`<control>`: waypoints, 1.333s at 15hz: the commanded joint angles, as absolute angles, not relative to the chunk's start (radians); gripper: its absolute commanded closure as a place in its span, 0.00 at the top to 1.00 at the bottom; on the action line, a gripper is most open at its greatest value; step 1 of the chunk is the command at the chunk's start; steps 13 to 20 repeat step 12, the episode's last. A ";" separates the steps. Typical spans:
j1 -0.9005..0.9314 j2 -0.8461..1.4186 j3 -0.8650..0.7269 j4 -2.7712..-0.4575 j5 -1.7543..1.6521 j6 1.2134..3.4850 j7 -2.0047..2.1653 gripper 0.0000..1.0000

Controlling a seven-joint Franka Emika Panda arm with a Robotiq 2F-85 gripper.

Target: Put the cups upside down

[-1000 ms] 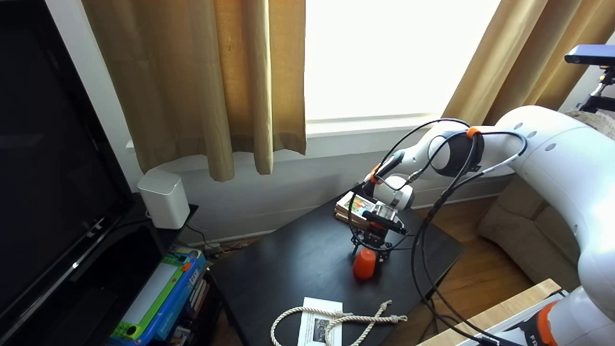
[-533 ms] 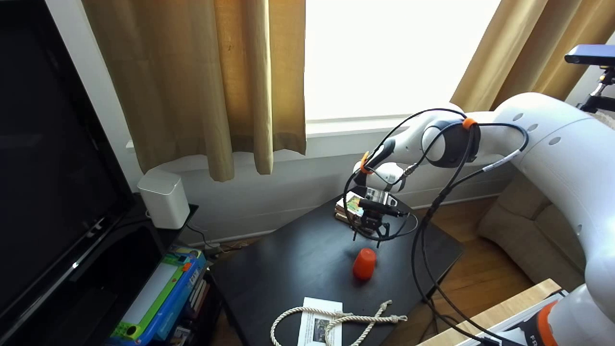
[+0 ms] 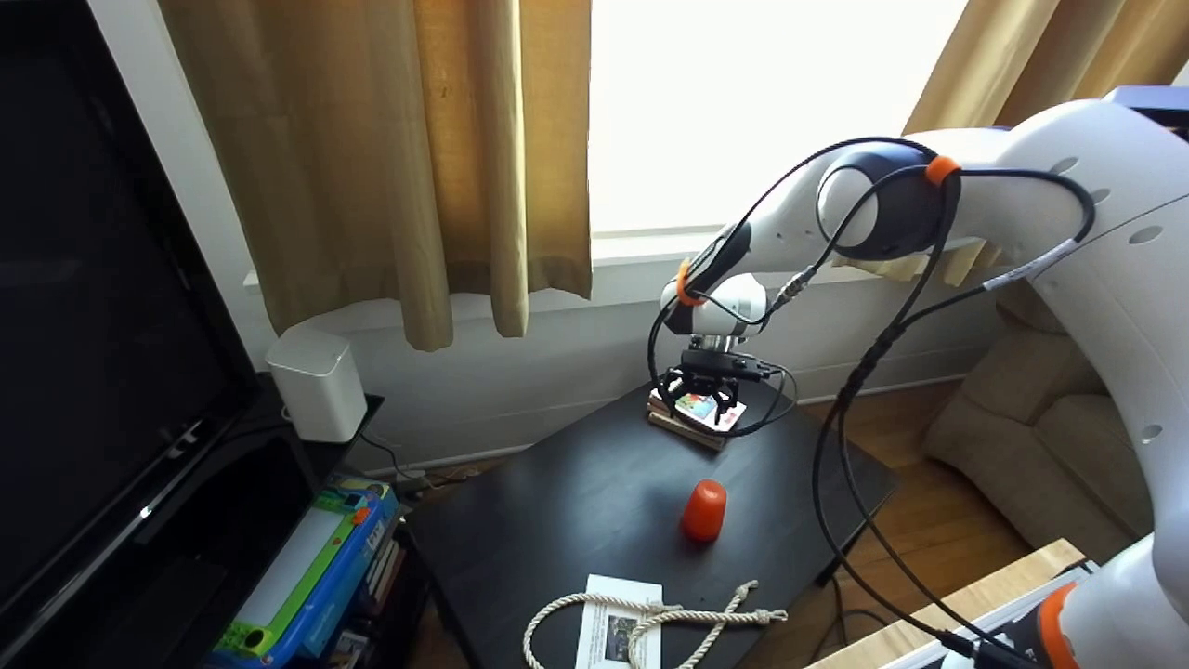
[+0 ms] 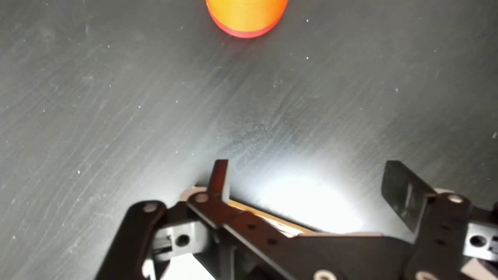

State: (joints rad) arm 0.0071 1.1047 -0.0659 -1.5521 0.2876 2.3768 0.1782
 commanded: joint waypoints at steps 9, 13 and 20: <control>-0.021 0.776 0.001 -1.927 0.265 2.478 0.109 1.00; -0.022 0.722 0.002 -1.984 0.267 2.478 0.108 1.00; -0.022 0.722 0.002 -1.984 0.267 2.478 0.108 1.00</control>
